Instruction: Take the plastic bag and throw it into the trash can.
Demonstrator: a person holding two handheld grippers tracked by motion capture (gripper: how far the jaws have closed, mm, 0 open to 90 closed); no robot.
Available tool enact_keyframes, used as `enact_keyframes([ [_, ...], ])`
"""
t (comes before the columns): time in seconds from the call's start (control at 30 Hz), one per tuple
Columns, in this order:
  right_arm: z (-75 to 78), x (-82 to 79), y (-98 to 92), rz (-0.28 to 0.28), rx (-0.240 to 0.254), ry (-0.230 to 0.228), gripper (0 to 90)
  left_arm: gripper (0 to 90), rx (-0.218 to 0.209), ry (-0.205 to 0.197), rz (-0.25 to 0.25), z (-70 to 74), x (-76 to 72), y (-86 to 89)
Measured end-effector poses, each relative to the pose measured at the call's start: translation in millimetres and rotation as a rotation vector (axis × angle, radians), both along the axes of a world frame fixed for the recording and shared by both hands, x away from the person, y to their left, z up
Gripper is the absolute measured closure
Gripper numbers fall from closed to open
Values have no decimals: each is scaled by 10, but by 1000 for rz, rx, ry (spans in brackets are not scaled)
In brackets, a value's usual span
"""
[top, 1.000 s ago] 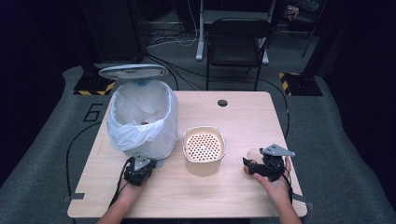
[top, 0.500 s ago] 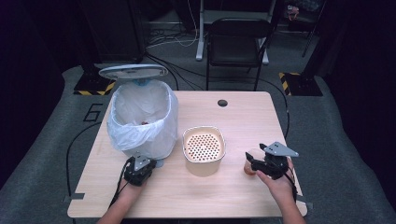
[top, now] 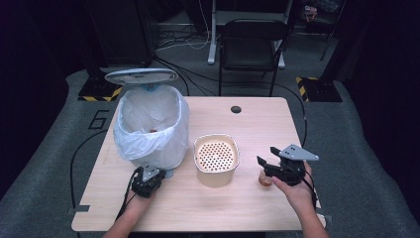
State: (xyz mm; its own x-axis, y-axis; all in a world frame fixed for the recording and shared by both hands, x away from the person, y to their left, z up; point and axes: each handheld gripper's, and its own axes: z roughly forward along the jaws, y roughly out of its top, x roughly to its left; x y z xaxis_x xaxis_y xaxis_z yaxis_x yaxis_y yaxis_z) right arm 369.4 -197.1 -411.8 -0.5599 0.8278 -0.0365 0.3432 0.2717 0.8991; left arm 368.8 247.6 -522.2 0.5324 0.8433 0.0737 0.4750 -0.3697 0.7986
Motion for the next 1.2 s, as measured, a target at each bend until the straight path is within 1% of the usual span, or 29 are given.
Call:
enact_keyframes([
  [0.03, 16, 11, 12, 14, 4, 4, 392, 870, -1, 0, 0, 0, 1, 1],
  [0.1, 52, 11, 48, 18, -4, 3, 429, 869, -1, 0, 0, 0, 1, 1],
  [0.2, 86, 23, 100, 26, 8, -6, 432, 869, -1, 0, 0, 0, 0, 0],
  [0.3, 108, 42, 141, 35, 11, -9, 404, 869, -3, 1, 0, -1, 1, 1],
  [0.33, 114, 49, 162, 32, 19, -15, 403, 869, -3, -1, 1, -2, 1, 0],
  [0.37, 122, 52, 176, 42, 29, -22, 400, 869, -3, 1, 0, -1, 1, 1],
  [0.4, 131, 57, 194, 48, 37, -23, 379, 869, -3, 0, 0, -1, 1, 1],
  [0.43, 139, 66, 217, 52, 34, -23, 341, 869, -3, 0, 0, -1, 1, 1],
  [0.5, 157, 86, 264, 57, 25, -25, 319, 869, -3, 1, 0, -1, 1, 1],
  [0.57, 167, 106, 320, 63, 25, -13, 276, 869, -4, 0, 0, -1, 1, 1],
  [0.63, 168, 129, 394, 78, 20, -19, 276, 869, -4, 0, 0, -1, 1, 1],
  [0.7, 164, 148, 457, 91, 19, -6, 301, 869, 3, 0, -4, 1, 1, 4],
  [0.73, 158, 161, 492, 101, 19, 2, 330, 869, -2, 0, 0, -1, 1, 1],
  [0.77, 149, 173, 526, 103, 16, 9, 350, 869, 7, 2, -7, 3, 2, 8],
  [0.83, 115, 204, 593, 92, 9, 33, 381, 869, 3, 6, -8, 4, 1, 8],
  [0.93, 41, 249, 667, 79, 4, 64, 440, 869, 0, -1, -2, 0, 2, 4],
  [0.97, 16, 259, 688, 81, 4, 76, 446, 869, 3, -2, -1, 1, 2, 5],
  [1.03, -30, 272, 729, 72, -11, 85, 468, 869, 7, -6, -2, 2, 3, 7],
  [1.07, -49, 277, 743, 70, -16, 90, 481, 869, 2, -4, -1, 1, 3, 5],
  [1.13, -77, 285, 763, 59, -10, 103, 490, 869, -2, 0, -1, -1, 1, 2],
  [1.2, -100, 294, 779, 57, -13, 108, 510, 869, 9, -7, -2, 3, 3, 6],
])
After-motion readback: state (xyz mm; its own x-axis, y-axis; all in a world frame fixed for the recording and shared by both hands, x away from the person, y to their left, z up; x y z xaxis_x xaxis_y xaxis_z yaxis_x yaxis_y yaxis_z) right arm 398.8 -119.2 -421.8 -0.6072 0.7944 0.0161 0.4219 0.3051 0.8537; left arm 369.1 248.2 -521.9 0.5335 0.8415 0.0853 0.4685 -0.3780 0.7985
